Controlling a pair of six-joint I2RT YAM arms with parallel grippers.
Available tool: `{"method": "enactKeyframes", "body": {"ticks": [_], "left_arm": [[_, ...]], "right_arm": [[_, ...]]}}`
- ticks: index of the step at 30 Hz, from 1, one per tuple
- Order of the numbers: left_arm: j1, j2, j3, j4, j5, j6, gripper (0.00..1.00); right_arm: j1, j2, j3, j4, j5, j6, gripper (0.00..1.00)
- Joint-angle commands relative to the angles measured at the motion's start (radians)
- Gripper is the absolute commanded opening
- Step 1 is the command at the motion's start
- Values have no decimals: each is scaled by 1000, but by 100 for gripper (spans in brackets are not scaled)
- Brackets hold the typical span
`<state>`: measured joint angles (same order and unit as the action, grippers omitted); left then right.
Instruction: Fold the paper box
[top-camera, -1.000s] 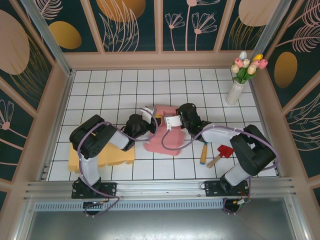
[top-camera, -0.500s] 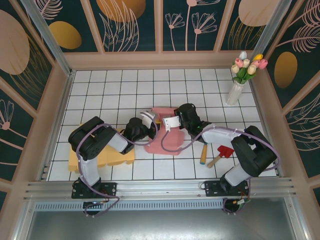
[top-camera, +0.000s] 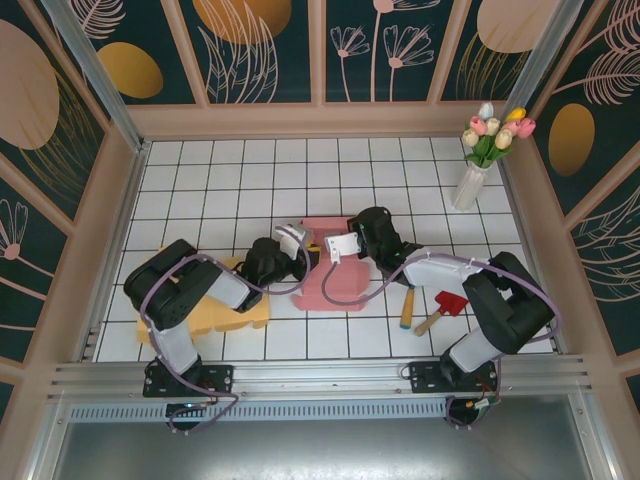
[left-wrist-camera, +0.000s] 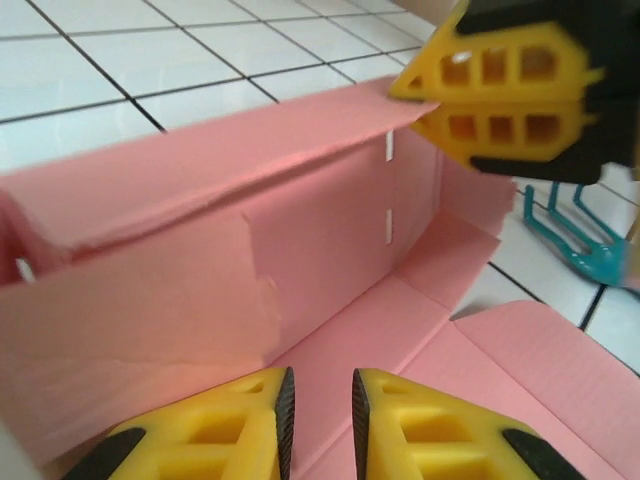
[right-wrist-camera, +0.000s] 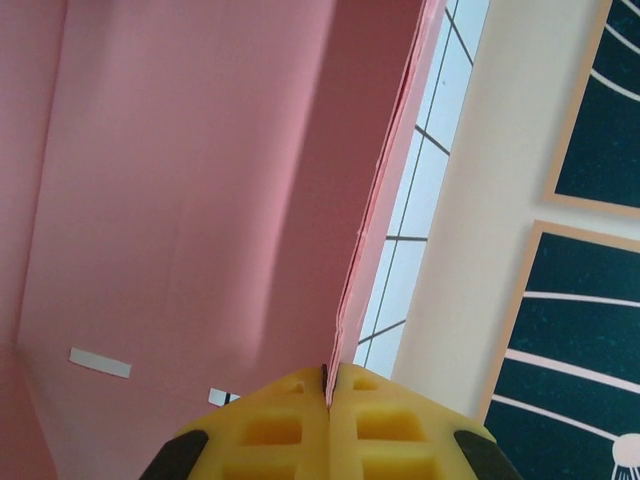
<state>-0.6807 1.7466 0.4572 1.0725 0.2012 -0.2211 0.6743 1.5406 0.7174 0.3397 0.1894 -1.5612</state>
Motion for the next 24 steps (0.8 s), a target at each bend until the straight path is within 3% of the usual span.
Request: {"method": "enactKeyframes", "body": {"ticks": [1,8,17,24], "left_arm": [[2,-106,-39,10,-2,3,26],[15,-223,-106,-39,-34,9,22],[131,-305,-214,45,42,-76,21],[153,-184,-176,90,117,-95,20]], "right_arm": [[16,-1,-15,-80,-50,4,0],[18,-14,-17,-94,-45,2,0],[19,-12,-18,-96,-44,-8,0],[22,-7,-22,-92,-36,-16,0]]}}
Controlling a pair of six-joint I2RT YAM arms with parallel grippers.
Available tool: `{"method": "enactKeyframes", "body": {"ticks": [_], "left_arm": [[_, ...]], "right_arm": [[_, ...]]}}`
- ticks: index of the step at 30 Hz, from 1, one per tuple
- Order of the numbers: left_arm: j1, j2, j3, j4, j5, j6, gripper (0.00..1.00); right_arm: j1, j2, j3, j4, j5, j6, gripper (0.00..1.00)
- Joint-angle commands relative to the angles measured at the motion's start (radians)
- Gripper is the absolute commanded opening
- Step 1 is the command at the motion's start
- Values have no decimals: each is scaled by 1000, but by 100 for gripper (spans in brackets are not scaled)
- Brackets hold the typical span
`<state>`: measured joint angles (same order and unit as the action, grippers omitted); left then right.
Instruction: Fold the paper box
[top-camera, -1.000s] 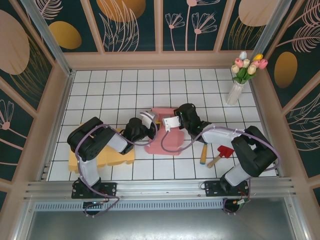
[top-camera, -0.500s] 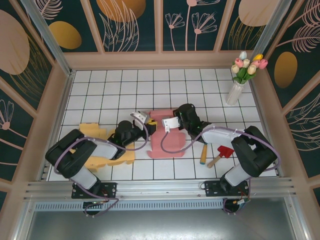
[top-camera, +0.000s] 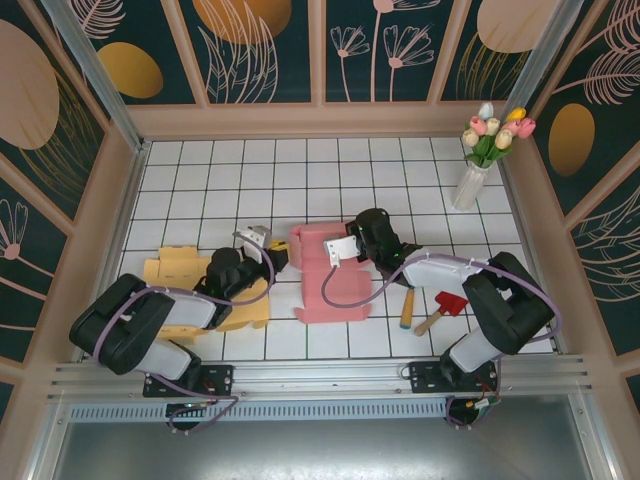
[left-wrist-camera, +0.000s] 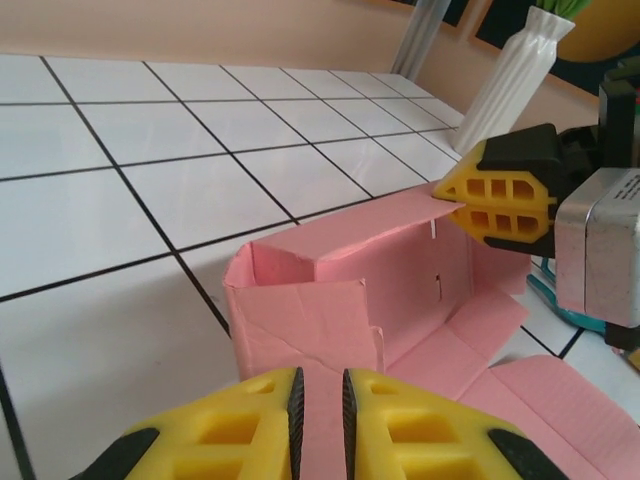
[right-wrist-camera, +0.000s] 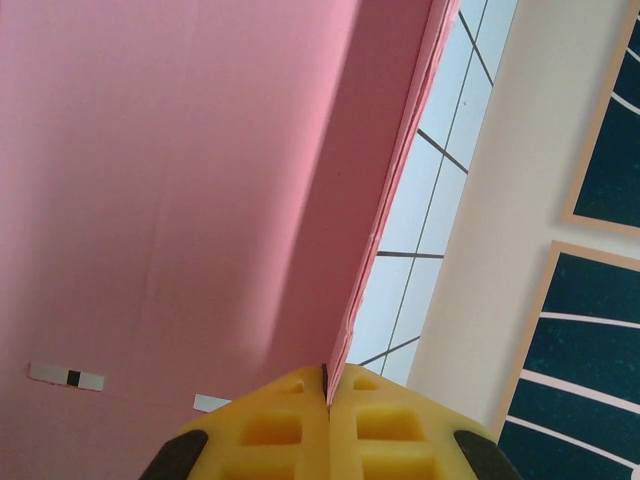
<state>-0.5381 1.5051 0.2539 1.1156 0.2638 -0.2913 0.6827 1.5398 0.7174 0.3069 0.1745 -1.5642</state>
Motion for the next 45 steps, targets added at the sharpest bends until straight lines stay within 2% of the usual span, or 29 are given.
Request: {"method": "enactKeyframes", "body": {"ticks": [1,6,11,24,29,40,45], "left_arm": [[13,89,45,49,66,-31,20],[24,191,99,96,99,-49,19],[24,202,101,164,166,-48,19],[21,289,104,259,306,-100,10],[14,308,108,288,316,-114,7],[-4,290,134,235,293,-91,5],[-8,268,129,196,279,-65,4]], "right_arm": [[15,-6,-22,-61,-20,-14,0],[21,-9,-27,-60,-15,-22,0],[21,-4,-33,-43,-15,-26,0],[25,5,-45,24,16,-31,0],[34,0,-56,88,26,-29,0],[55,19,-142,410,110,-123,0],[61,19,-153,450,118,-134,0]]}}
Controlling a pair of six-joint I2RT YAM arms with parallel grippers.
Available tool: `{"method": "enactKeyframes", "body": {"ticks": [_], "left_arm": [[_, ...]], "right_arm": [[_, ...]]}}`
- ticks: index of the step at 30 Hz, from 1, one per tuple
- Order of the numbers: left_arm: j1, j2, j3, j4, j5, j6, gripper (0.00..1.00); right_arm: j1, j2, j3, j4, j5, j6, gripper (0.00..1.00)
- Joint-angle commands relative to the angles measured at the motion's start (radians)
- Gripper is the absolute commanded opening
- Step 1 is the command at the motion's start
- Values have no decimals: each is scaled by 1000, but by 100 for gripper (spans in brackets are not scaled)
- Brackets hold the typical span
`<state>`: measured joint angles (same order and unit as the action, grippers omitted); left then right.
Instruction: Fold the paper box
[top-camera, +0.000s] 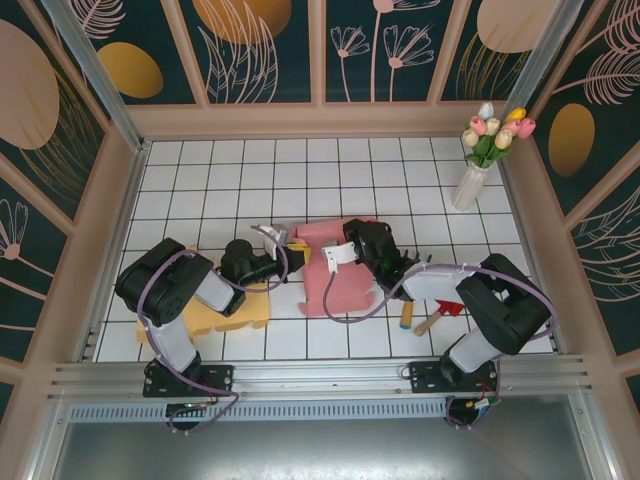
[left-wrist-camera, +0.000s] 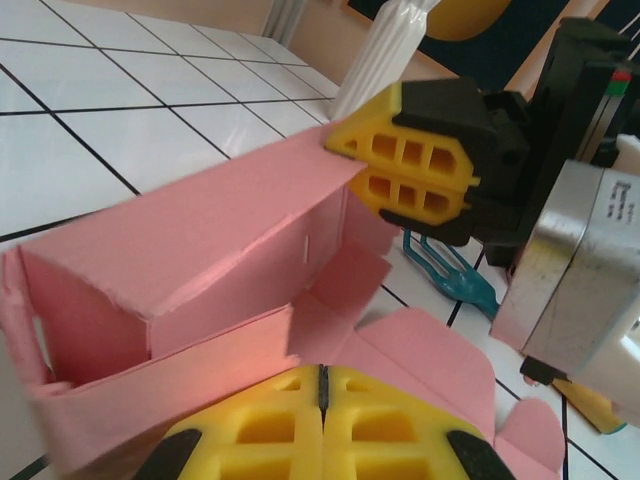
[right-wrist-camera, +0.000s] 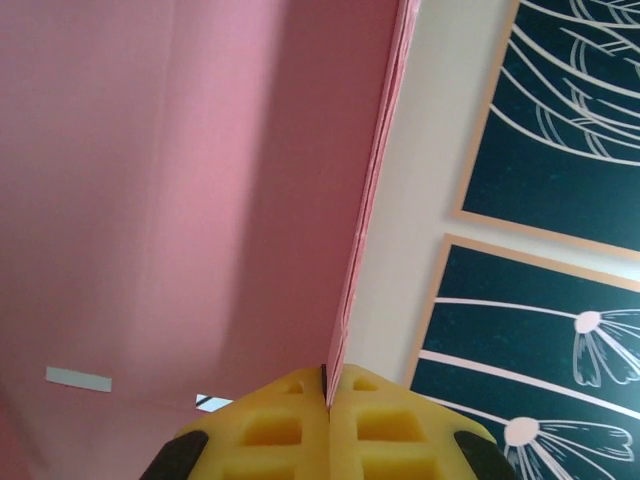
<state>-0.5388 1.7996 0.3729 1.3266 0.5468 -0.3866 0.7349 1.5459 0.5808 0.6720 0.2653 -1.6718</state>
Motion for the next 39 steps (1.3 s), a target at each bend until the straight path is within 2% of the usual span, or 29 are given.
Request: {"method": "enactKeyframes", "body": {"ticks": [1,6,9,15,19,25,32,39], "left_arm": [[-7,-28,10,-22,-9,35,4],[-8,-42,-5,-23,-21,45,1],[-8,-78,-25,-60,-52,79,3],[4,-206,-108,-103,-178,102,5],[22,-242,-150,-64,-132,85,5],[41,-152,-99,-55,-78,103,2],[45,-59,-11,-110,-46,134,2],[45,-49,10,-154,-20,149,1]], "right_arm": [[10,14,-18,85,29,-26,0],[9,21,-22,78,26,-31,0],[9,28,-24,75,26,-35,0],[6,23,-18,47,21,-30,0],[6,20,-16,27,19,-29,0],[9,20,-11,-16,9,-18,0],[9,24,-7,-28,9,-22,0],[8,36,-6,-10,10,-23,0]]}}
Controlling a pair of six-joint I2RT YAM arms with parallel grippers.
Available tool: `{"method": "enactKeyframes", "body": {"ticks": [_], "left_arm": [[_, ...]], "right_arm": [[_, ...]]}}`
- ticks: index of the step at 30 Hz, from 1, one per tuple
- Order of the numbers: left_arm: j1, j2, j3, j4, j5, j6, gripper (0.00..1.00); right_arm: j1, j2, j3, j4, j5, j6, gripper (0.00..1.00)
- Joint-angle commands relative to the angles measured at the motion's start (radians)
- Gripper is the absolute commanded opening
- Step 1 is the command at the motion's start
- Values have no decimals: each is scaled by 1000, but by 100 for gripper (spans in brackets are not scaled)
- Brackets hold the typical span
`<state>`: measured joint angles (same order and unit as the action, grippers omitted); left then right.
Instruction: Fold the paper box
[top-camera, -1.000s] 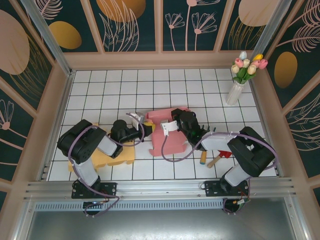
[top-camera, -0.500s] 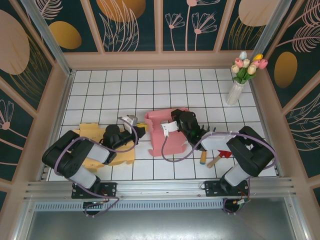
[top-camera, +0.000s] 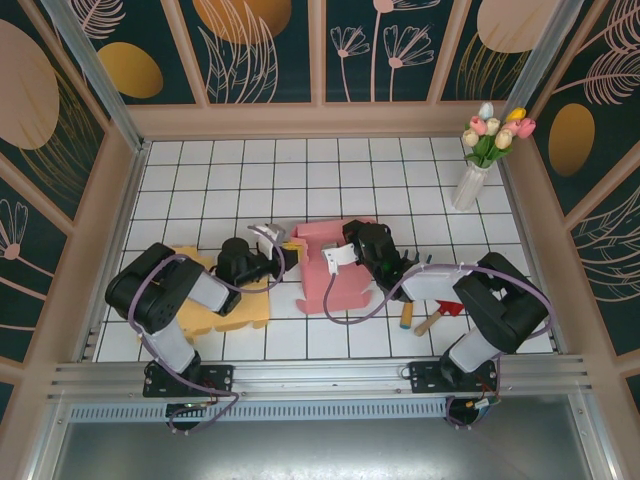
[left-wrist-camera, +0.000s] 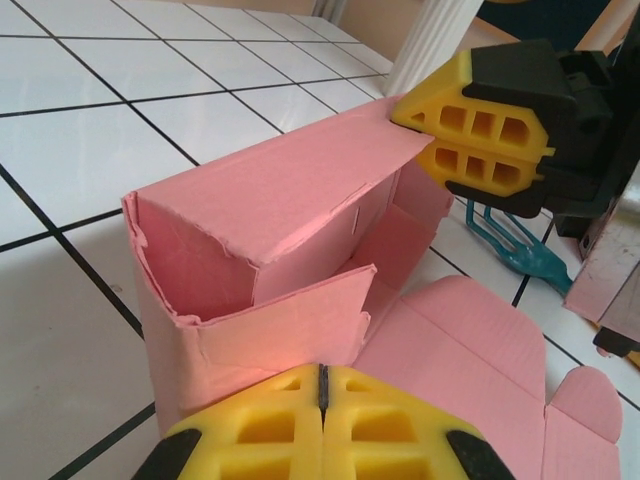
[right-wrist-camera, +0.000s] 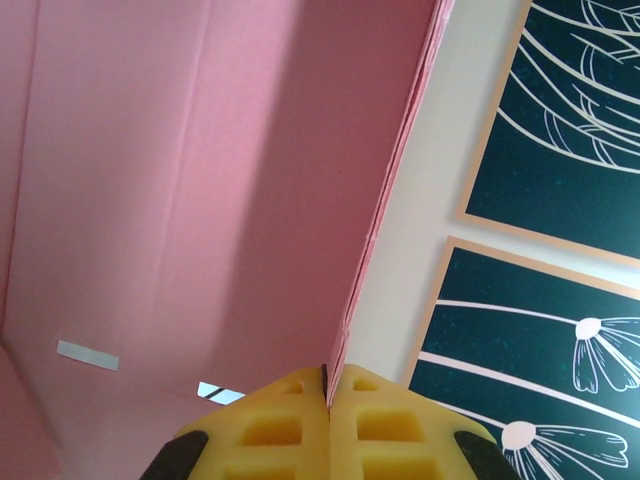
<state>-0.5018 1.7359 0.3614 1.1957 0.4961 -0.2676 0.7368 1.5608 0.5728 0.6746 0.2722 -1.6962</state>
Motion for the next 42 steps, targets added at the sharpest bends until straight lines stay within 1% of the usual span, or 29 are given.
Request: {"method": "enactKeyframes", "body": {"ticks": [1,9,15,20,33,35,37,39,42], "left_arm": [[8,17,24,-26,27,33,1],[4,42,57,-34,28,15,0],[-22,66,90,-36,-4,-8,0],[-74,100,139,-91,-102,8,0],[-80,99,169,-147,-307,5,0],[-79,110,176,-148,-349,4,0],[-79,121,187,-148,-433,-5,0],[-80,122,197,-150,-490,-4,0],[-79,114,197,-143,-542,-22,0]], "right_arm": [[8,21,2,-13,3,3,0],[16,1,7,-21,-3,12,0],[16,1,12,-27,-11,20,0],[21,-2,12,-28,-19,27,0],[30,-12,13,-52,-22,36,0],[33,-15,12,-55,-25,38,0],[34,-16,15,-68,-29,43,0],[35,-17,16,-76,-30,46,0],[36,-15,20,-77,-31,51,0]]}}
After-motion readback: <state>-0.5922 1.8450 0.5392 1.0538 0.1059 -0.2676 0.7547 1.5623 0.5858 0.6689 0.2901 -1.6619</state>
